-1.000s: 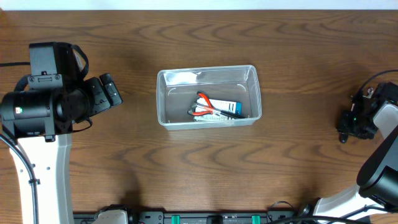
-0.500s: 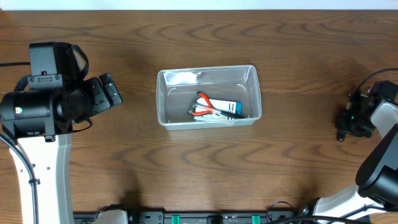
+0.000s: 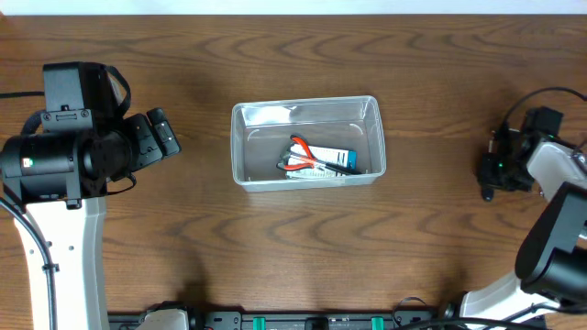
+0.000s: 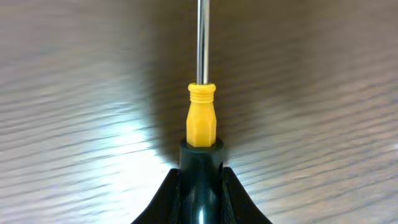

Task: Pack container
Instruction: 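Carry the screwdriver with the right gripper and release into container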

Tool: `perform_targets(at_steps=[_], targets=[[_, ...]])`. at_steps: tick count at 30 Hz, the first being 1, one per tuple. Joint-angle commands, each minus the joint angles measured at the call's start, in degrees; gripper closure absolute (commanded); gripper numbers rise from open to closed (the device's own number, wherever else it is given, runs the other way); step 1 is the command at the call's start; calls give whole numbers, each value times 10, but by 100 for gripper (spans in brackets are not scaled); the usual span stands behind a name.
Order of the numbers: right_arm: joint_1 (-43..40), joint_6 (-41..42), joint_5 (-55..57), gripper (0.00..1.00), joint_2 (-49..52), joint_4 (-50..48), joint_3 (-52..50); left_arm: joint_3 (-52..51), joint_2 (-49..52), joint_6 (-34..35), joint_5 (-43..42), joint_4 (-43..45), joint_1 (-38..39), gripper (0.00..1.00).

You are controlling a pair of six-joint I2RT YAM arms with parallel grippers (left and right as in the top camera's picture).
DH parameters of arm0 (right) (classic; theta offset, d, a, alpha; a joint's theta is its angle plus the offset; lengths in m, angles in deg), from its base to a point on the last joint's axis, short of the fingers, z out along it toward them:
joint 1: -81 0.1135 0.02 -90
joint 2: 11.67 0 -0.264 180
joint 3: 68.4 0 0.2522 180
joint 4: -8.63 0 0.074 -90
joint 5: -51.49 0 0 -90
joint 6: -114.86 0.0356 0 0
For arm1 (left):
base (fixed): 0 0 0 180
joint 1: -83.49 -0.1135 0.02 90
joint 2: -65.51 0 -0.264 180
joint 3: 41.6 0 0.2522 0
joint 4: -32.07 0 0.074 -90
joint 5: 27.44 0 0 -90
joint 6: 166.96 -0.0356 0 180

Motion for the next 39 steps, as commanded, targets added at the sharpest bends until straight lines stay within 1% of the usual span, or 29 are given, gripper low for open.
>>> perform_targets(at_steps=[1,6,9,11,16,19,22,26,29,32,39], targets=[[37,2,-19,99,-69,13,44,-3,1,-10,7,-2,1,2],[109,1,-78,99,-150,67,132,-3,1,-10,7,-2,1,2],[175,-40,-114,99,-186,85,190,-3,1,-10,7,-2,1,2],[234,-74,-115,99,-198,89,221,-3,1,-10,7,-2,1,2],[378,-189,-113,99,-189,83,243,-3,1,-10,7,-2,1,2],[444,-233,-113,99,-160,76,243,-3,1,-10,7,-2,1,2],[487,-273,-113,99,-119,57,243,-3,1,-10,7,-2,1,2],[514,-348,-114,99,-54,27,243,-3,1,-10,7,-2,1,2],[516,-388,-135,99,-2,9,243,-3,1,-10,7,-2,1,2],[515,-395,-157,99,44,6,243,-3,1,-10,7,-2,1,2],[506,-394,-156,99,115,-5,243,-3,1,-10,7,-2,1,2]])
